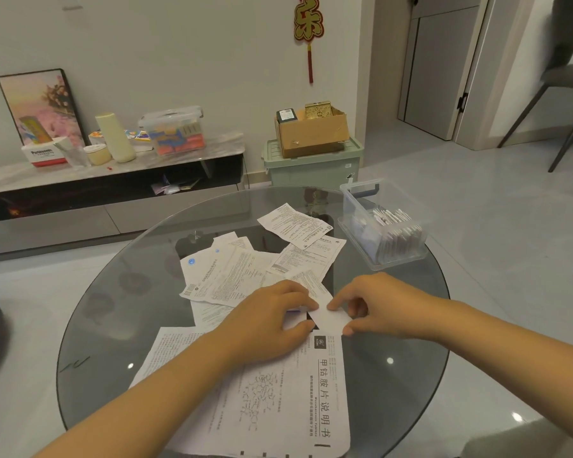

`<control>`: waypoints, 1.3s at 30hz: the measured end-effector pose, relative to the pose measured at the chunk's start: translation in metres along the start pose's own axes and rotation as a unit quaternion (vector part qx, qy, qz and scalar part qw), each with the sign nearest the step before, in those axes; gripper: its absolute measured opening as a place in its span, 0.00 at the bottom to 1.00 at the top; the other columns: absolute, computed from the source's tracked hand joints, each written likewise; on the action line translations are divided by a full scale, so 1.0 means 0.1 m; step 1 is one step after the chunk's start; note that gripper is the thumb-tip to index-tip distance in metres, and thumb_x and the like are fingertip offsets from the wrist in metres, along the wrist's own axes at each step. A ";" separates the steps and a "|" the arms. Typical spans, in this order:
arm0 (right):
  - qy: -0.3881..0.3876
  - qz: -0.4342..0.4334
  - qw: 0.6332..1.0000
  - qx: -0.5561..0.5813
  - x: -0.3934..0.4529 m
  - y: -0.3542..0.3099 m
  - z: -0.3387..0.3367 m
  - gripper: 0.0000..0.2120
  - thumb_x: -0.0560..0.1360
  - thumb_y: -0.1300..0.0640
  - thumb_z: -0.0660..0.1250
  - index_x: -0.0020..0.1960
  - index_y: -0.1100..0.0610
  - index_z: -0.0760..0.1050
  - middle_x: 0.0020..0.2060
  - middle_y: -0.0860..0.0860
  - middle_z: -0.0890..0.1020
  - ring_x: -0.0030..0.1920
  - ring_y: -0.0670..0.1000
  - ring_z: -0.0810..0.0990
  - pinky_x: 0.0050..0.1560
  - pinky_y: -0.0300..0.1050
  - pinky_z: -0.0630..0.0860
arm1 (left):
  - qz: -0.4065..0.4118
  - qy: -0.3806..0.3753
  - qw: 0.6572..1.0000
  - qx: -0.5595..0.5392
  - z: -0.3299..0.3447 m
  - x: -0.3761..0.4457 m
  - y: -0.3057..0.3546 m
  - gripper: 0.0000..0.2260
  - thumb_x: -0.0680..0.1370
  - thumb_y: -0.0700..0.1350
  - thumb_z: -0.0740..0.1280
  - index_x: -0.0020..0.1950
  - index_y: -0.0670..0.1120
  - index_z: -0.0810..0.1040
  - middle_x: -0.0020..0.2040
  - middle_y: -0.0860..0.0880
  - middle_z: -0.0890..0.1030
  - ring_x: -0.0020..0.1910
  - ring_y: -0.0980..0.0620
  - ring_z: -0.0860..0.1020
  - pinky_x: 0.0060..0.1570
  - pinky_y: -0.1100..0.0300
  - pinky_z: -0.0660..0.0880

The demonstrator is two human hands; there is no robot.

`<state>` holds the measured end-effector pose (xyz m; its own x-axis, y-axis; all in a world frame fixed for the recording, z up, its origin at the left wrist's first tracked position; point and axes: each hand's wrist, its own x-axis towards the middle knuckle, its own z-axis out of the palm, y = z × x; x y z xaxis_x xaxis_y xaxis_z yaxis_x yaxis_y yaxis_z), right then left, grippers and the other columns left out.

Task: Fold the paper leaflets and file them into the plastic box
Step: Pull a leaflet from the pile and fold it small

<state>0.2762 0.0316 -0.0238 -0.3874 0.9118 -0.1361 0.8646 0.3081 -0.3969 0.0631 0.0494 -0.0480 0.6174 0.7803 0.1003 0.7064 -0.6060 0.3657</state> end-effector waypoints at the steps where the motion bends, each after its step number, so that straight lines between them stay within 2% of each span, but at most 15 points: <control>1: 0.002 -0.011 1.000 -0.007 -0.02 0.01 0.00 0.19 0.71 0.49 0.71 0.62 0.45 0.75 0.45 0.44 0.76 0.46 0.44 0.76 0.48 0.38 0.74 | -0.001 -0.006 1.000 -0.004 0.00 0.00 0.01 0.14 0.77 0.55 0.64 0.62 0.58 0.76 0.65 0.62 0.70 0.60 0.64 0.70 0.57 0.71 0.65; 4: 0.007 -0.041 0.998 -0.044 -0.04 0.03 0.00 0.18 0.72 0.47 0.70 0.62 0.43 0.75 0.49 0.43 0.73 0.48 0.42 0.72 0.49 0.36 0.70 | -0.007 -0.021 1.000 -0.018 0.01 0.00 0.03 0.16 0.76 0.56 0.64 0.64 0.59 0.74 0.68 0.62 0.68 0.64 0.65 0.67 0.61 0.71 0.62; 6: -0.003 -0.053 0.997 -0.063 -0.05 0.06 -0.02 0.20 0.72 0.46 0.69 0.63 0.42 0.74 0.56 0.42 0.73 0.50 0.40 0.68 0.50 0.34 0.66 | -0.009 -0.035 0.999 -0.021 0.03 0.00 0.04 0.18 0.77 0.56 0.64 0.67 0.59 0.71 0.72 0.61 0.65 0.70 0.64 0.61 0.68 0.67 0.57; 8: -0.016 -0.059 0.995 -0.079 -0.07 0.10 -0.05 0.22 0.72 0.45 0.69 0.65 0.42 0.72 0.61 0.40 0.72 0.53 0.39 0.65 0.53 0.34 0.63 | -0.005 -0.060 0.998 -0.008 0.06 0.00 0.07 0.21 0.78 0.57 0.61 0.71 0.59 0.66 0.75 0.61 0.59 0.74 0.64 0.53 0.74 0.60 0.48; 11: -0.019 -0.061 0.994 -0.090 -0.09 0.14 -0.07 0.23 0.72 0.44 0.69 0.66 0.42 0.72 0.64 0.39 0.71 0.60 0.41 0.66 0.59 0.36 0.64 | -0.009 -0.087 0.996 -0.004 0.08 0.02 0.10 0.23 0.79 0.58 0.59 0.73 0.59 0.62 0.76 0.61 0.55 0.74 0.65 0.47 0.75 0.55 0.41; 16: 0.016 -0.068 0.991 -0.110 -0.17 0.11 -0.07 0.16 0.74 0.45 0.67 0.62 0.42 0.76 0.62 0.38 0.75 0.61 0.42 0.70 0.60 0.40 0.69 | -0.010 -0.082 0.996 -0.027 0.08 0.07 0.09 0.22 0.79 0.59 0.58 0.72 0.58 0.65 0.76 0.60 0.57 0.74 0.65 0.49 0.75 0.53 0.41; 20: 0.031 -0.073 0.991 -0.109 -0.22 0.13 -0.09 0.10 0.75 0.46 0.66 0.54 0.44 0.80 0.56 0.38 0.78 0.57 0.41 0.73 0.58 0.40 0.71 | -0.010 -0.085 0.996 -0.031 0.09 0.10 0.12 0.22 0.79 0.59 0.59 0.72 0.58 0.65 0.76 0.59 0.57 0.74 0.65 0.50 0.75 0.54 0.40; 24: 0.048 -0.063 0.991 -0.105 -0.25 0.17 -0.12 0.08 0.76 0.48 0.63 0.51 0.46 0.79 0.52 0.40 0.80 0.53 0.42 0.75 0.56 0.42 0.73 | -0.004 -0.089 0.995 -0.039 0.10 0.14 0.16 0.23 0.78 0.60 0.59 0.72 0.58 0.65 0.76 0.59 0.56 0.74 0.65 0.49 0.75 0.55 0.39; 27: 0.056 -0.053 0.996 -0.051 -0.25 0.21 -0.15 0.04 0.77 0.51 0.63 0.48 0.45 0.76 0.48 0.40 0.80 0.50 0.42 0.75 0.54 0.42 0.74 | 0.002 -0.072 0.997 -0.041 0.11 0.16 0.19 0.24 0.76 0.63 0.60 0.71 0.59 0.66 0.75 0.61 0.58 0.72 0.68 0.50 0.73 0.59 0.39; 30: 0.066 -0.038 0.996 0.036 -0.24 0.22 -0.19 0.07 0.77 0.53 0.63 0.43 0.42 0.72 0.46 0.41 0.80 0.47 0.41 0.77 0.52 0.37 0.75 | 0.023 -0.035 0.999 -0.029 0.11 0.19 0.24 0.25 0.73 0.66 0.63 0.67 0.59 0.71 0.69 0.62 0.67 0.66 0.70 0.57 0.71 0.61 0.45; 34: 0.082 -0.007 0.988 0.130 -0.22 0.21 -0.23 0.02 0.76 0.53 0.65 0.45 0.48 0.77 0.41 0.38 0.79 0.43 0.37 0.78 0.45 0.28 0.74 | 0.035 0.022 0.999 -0.034 0.12 0.26 0.31 0.23 0.70 0.66 0.62 0.57 0.54 0.79 0.54 0.60 0.79 0.56 0.63 0.71 0.61 0.66 0.54; 35: 0.085 -0.001 0.985 0.152 -0.20 0.21 -0.24 0.03 0.76 0.54 0.66 0.44 0.48 0.77 0.40 0.39 0.80 0.43 0.37 0.78 0.45 0.29 0.74 | 0.036 0.031 0.998 -0.039 0.13 0.27 0.30 0.19 0.72 0.65 0.62 0.52 0.54 0.80 0.47 0.60 0.80 0.51 0.63 0.73 0.60 0.64 0.56; 37: 0.089 0.011 0.978 0.188 -0.18 0.21 -0.25 0.03 0.75 0.54 0.67 0.44 0.48 0.78 0.40 0.42 0.82 0.42 0.39 0.80 0.47 0.32 0.76 | 0.029 0.040 0.998 -0.045 0.15 0.31 0.28 0.12 0.75 0.62 0.64 0.41 0.55 0.78 0.34 0.60 0.75 0.40 0.62 0.72 0.58 0.60 0.60; 39: 0.093 0.019 0.972 0.217 -0.17 0.20 -0.25 0.02 0.75 0.55 0.67 0.44 0.49 0.79 0.40 0.43 0.82 0.40 0.38 0.80 0.44 0.32 0.76 | 0.018 0.050 0.997 -0.059 0.16 0.32 0.28 0.14 0.77 0.57 0.64 0.35 0.53 0.75 0.29 0.58 0.72 0.33 0.59 0.70 0.53 0.60 0.63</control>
<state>0.3085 0.0296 -0.0065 -0.2584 0.9660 -0.0085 0.6453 0.1661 -0.7456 0.1085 0.0551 -0.0492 0.5991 0.7740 0.2050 0.6357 -0.6155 0.4659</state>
